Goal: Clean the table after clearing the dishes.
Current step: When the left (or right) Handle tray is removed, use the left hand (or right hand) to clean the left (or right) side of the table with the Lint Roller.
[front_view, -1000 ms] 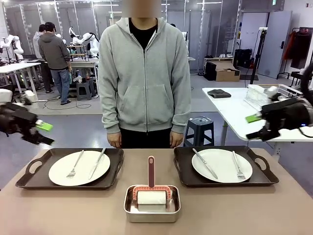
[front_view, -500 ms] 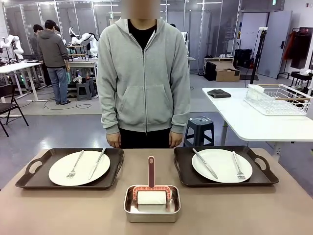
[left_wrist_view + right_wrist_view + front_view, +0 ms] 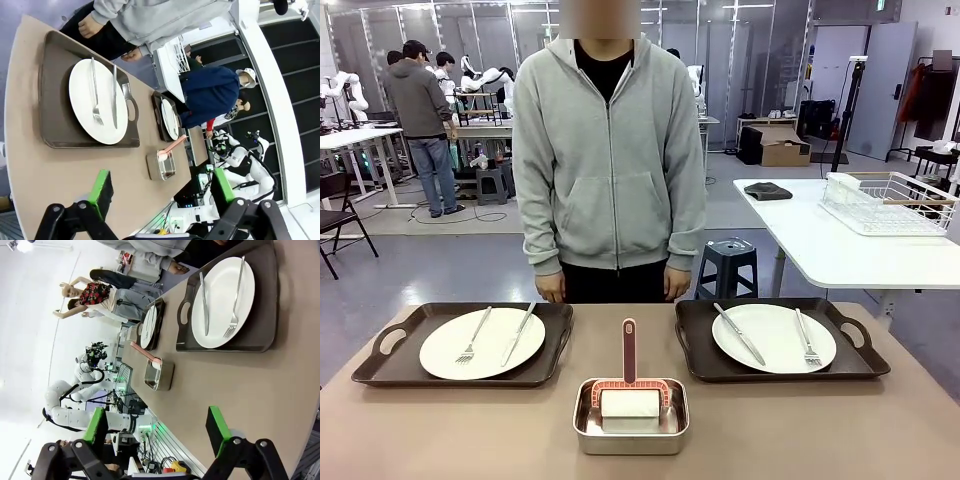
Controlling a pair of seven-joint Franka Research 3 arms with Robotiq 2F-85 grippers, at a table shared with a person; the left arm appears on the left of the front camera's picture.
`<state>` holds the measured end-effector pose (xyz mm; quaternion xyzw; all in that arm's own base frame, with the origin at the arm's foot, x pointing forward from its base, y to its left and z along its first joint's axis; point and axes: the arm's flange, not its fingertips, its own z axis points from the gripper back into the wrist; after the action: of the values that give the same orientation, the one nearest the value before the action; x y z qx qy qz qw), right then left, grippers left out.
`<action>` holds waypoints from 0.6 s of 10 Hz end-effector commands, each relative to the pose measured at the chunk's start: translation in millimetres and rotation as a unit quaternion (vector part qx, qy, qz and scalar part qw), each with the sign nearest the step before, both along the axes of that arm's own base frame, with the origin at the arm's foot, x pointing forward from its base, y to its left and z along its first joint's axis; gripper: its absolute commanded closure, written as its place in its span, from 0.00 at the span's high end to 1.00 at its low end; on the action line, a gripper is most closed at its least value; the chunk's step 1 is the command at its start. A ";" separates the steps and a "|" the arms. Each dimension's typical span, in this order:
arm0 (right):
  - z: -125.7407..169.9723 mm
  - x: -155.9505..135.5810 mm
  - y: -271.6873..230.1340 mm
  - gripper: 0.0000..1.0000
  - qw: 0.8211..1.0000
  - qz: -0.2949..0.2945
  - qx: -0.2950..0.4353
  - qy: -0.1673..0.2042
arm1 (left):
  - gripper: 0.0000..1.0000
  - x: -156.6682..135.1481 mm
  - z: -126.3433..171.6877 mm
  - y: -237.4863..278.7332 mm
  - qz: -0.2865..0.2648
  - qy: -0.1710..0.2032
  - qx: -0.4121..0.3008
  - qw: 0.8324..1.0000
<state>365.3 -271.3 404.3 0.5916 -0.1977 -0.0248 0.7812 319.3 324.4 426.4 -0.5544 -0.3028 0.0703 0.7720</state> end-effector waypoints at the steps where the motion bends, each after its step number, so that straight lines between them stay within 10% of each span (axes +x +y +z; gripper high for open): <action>1: -0.5 -4.0 -3.0 1.00 1.000 -0.004 0.002 0.000 | 1.00 0.6 0.3 -1.7 -0.005 -0.004 -0.001 1.000; 6: -0.5 -4.0 -3.0 1.00 1.000 -0.004 0.002 0.000 | 1.00 0.6 0.3 -1.7 -0.005 -0.004 -0.001 1.000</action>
<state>363.6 -273.6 402.3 0.5921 -0.1978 -0.0286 0.7807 321.3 322.2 426.4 -0.5556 -0.3009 0.0674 0.7722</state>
